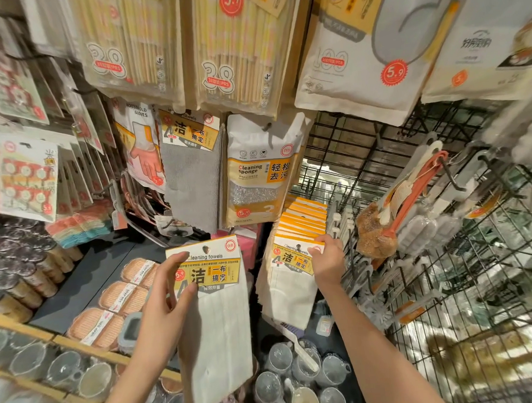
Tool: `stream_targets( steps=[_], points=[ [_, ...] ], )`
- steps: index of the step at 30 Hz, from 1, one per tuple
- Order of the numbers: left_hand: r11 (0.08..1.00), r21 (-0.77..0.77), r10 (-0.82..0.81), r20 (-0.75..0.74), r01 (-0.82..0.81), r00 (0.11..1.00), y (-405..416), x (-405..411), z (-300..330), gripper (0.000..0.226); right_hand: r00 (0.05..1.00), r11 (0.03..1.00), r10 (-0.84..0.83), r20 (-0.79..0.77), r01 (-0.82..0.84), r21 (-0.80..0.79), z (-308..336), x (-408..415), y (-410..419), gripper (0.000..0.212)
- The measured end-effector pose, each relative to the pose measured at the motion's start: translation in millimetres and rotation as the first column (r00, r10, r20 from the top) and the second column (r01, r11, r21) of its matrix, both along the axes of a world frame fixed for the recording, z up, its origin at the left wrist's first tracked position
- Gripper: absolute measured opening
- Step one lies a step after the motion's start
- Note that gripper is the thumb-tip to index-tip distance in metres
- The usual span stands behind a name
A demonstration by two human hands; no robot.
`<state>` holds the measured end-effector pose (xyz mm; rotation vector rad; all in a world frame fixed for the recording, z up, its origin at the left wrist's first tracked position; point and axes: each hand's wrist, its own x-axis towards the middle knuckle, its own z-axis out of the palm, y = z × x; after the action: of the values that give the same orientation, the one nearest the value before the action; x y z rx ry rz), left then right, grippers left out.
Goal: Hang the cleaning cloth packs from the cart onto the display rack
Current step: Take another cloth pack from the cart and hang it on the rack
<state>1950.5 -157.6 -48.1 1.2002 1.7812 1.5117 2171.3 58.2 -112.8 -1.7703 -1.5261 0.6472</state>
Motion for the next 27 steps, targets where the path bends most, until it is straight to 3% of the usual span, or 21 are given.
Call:
stream_targets(
  steps=[5, 10, 18, 21, 27],
  points=[
    [1.0, -0.025, 0.007, -0.002, -0.007, 1.0, 4, 4, 0, 0.045, 0.998, 0.998, -0.054, 0.011, 0.054, 0.032, 2, -5, 8, 0.025],
    [1.0, -0.021, -0.022, 0.011, 0.023, 1.0, 6, 11, 2, 0.045, 0.997, 0.998, -0.036, 0.07, 0.033, 0.046, 4, -3, 7, 0.013],
    [0.997, 0.032, -0.069, 0.018, 0.068, 0.997, 12, 20, -1, 0.045, 0.982, 0.978, 0.189, 0.009, -0.189, 0.094, 22, 11, -21, 0.024],
    [0.988, 0.036, -0.15, 0.043, 0.148, 0.988, 15, 28, -1, 0.046, 0.911, 0.925, 0.38, -0.163, -0.371, 0.084, 45, 3, -42, 0.013],
    [0.97, 0.04, -0.243, 0.051, 0.241, 0.969, 17, 40, -2, 0.047, 0.717, 0.767, 0.62, -0.318, -0.64, 0.052, 90, -14, -71, 0.014]
  ],
)
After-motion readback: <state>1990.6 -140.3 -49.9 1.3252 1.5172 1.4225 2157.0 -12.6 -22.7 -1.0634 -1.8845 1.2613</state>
